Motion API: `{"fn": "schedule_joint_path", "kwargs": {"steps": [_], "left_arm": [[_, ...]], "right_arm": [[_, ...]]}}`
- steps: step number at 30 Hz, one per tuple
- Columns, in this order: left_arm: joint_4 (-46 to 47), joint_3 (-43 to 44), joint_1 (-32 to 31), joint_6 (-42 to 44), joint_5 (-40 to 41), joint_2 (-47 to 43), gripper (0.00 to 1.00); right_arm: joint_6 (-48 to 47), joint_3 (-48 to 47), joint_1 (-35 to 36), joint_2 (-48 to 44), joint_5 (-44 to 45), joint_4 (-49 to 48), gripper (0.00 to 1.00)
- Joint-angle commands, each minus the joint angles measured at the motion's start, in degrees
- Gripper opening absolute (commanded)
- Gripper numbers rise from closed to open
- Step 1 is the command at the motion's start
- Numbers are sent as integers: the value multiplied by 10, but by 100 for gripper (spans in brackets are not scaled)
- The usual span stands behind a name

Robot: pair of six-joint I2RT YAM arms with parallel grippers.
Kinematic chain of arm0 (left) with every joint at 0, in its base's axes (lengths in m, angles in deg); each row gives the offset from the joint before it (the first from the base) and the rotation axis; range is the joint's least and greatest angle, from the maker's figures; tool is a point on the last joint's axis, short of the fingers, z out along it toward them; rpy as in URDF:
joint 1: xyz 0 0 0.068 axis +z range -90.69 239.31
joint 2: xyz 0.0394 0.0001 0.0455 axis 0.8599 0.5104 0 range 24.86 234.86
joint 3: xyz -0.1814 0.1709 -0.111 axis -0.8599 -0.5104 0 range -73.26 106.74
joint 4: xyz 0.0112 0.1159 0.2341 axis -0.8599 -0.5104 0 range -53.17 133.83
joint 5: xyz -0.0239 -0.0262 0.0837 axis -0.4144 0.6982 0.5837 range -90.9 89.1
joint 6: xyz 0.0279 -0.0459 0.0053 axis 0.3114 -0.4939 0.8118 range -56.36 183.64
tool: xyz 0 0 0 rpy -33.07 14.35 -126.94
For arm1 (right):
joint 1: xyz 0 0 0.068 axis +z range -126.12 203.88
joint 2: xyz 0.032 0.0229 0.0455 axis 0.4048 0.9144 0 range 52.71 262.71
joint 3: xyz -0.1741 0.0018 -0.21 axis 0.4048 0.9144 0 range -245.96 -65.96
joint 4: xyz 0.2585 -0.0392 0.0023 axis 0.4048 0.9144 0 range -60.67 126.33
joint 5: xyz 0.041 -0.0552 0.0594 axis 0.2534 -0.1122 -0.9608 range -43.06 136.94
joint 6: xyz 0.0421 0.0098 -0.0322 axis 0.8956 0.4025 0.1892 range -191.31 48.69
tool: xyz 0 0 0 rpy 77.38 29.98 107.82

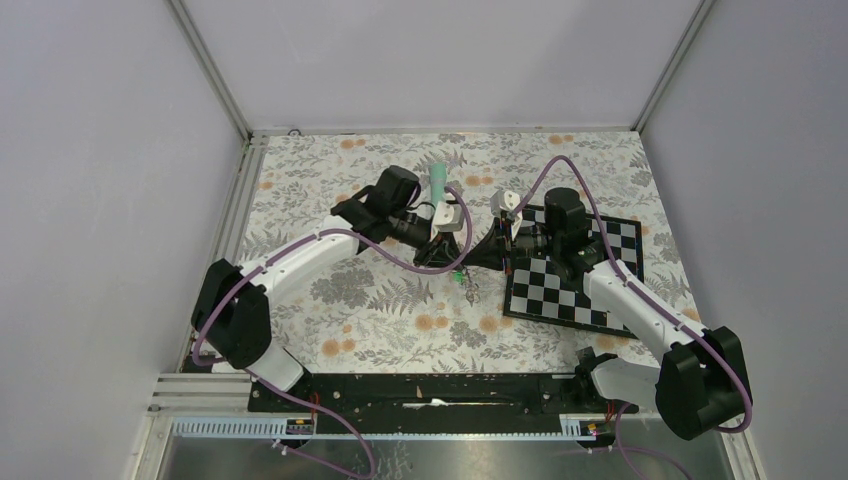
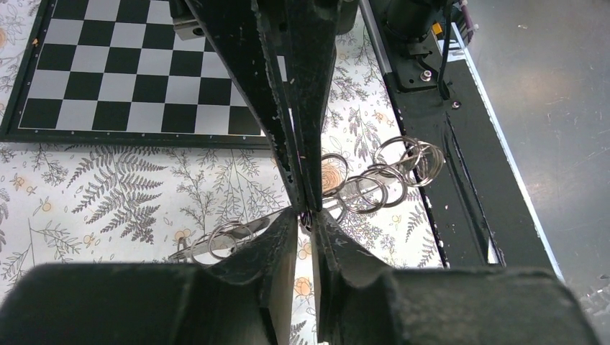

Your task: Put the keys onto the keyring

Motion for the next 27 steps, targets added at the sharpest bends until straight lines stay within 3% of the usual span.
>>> {"fn": "schedule_joint_path", "kwargs": {"steps": [1,8,16,27], "left_arm": [[29,-13,2,10,4,-27,17],[11,-11,5,19,19,-37,0],[-41,26,4,13,64,-40,0],[-116,75,-1,7,154,-48,0]], "right_arm": [[3,-7,-2,-9,-10,-23,0],[3,-7,-5,-9,-7,-23,0],[-8,-5,-6,-9,2,-19,0],[-30,-14,-9,-18,1,17,41]]}}
